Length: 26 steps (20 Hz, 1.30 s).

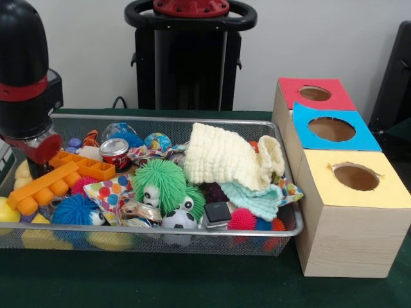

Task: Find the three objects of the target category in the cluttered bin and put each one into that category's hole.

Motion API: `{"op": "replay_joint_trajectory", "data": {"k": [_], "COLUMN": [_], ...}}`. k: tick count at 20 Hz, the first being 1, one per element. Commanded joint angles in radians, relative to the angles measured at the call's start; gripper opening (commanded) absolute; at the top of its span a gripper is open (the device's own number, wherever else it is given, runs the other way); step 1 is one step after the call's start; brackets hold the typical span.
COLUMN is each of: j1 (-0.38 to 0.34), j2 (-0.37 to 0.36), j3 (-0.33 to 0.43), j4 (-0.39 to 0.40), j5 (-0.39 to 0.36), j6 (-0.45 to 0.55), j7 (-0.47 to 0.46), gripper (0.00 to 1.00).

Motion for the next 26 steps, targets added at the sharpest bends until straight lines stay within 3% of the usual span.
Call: {"op": "replay_joint_trajectory", "data": {"k": [1, 7, 14, 20, 26], "j1": [-0.020, -0.027, 0.047, 0.109, 0.173], "j2": [0.056, 0.046, 0.007, -0.035, -0.056], "j3": [0.144, 0.190, 0.204, 0.176, 0.115], "j4": [-0.026, 0.016, 0.169, 0.254, 0.287], "j5": [0.025, 0.049, 0.137, 0.237, 0.293], "j6": [-0.082, -0.125, -0.244, -0.257, -0.256], "j7": [0.103, 0.129, 0.316, 0.379, 0.427], "gripper": [0.00, 0.00, 0.00, 0.00, 0.00]}}
